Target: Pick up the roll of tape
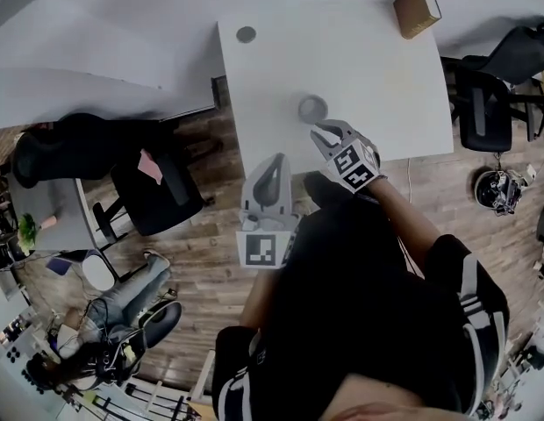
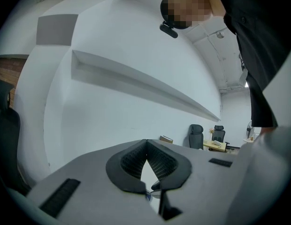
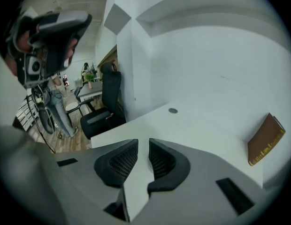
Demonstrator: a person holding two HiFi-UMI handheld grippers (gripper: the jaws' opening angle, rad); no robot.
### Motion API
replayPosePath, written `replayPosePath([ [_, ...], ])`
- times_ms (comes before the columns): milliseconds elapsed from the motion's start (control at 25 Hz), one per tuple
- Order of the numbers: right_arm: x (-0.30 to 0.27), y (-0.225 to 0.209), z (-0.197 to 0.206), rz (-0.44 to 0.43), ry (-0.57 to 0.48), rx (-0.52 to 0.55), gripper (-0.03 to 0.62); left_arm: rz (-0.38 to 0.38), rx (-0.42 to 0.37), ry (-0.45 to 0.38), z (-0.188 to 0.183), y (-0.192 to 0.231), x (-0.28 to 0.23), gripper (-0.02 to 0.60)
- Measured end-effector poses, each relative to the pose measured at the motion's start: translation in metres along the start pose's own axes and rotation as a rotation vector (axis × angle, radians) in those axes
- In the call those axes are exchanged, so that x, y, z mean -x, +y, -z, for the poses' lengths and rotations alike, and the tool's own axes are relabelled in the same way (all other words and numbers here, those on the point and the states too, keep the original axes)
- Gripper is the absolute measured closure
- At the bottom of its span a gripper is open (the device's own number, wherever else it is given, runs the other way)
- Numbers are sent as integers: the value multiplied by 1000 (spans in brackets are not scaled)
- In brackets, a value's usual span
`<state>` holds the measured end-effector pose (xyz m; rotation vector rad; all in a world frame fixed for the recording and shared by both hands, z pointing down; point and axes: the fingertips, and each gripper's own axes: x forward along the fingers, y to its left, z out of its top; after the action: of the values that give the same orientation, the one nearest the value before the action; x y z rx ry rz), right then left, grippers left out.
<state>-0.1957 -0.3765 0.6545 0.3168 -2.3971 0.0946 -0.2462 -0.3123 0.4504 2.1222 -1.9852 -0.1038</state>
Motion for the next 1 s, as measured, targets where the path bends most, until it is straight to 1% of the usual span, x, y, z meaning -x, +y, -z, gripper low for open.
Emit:
replayPosePath([
  [120,-27,1,28,-37,120,83,474,-10,9,12,3,2,-6,558],
  [240,-50,-2,57,-49,238,191,447,-15,11,14,4,4,-14,558],
  [440,-83,-5,93,-88,369,273,445,-25,25,23,8,8,-23,558],
  [600,-100,-10,114,-99,432,347,445,-31,35,23,9,9,-26,558],
  [800,-113,-11,120,-104,485,441,448,-50,42,31,9,18,-25,558],
  [1000,-118,-14,122,-86,514,513,481,-60,44,28,7,24,-23,558],
])
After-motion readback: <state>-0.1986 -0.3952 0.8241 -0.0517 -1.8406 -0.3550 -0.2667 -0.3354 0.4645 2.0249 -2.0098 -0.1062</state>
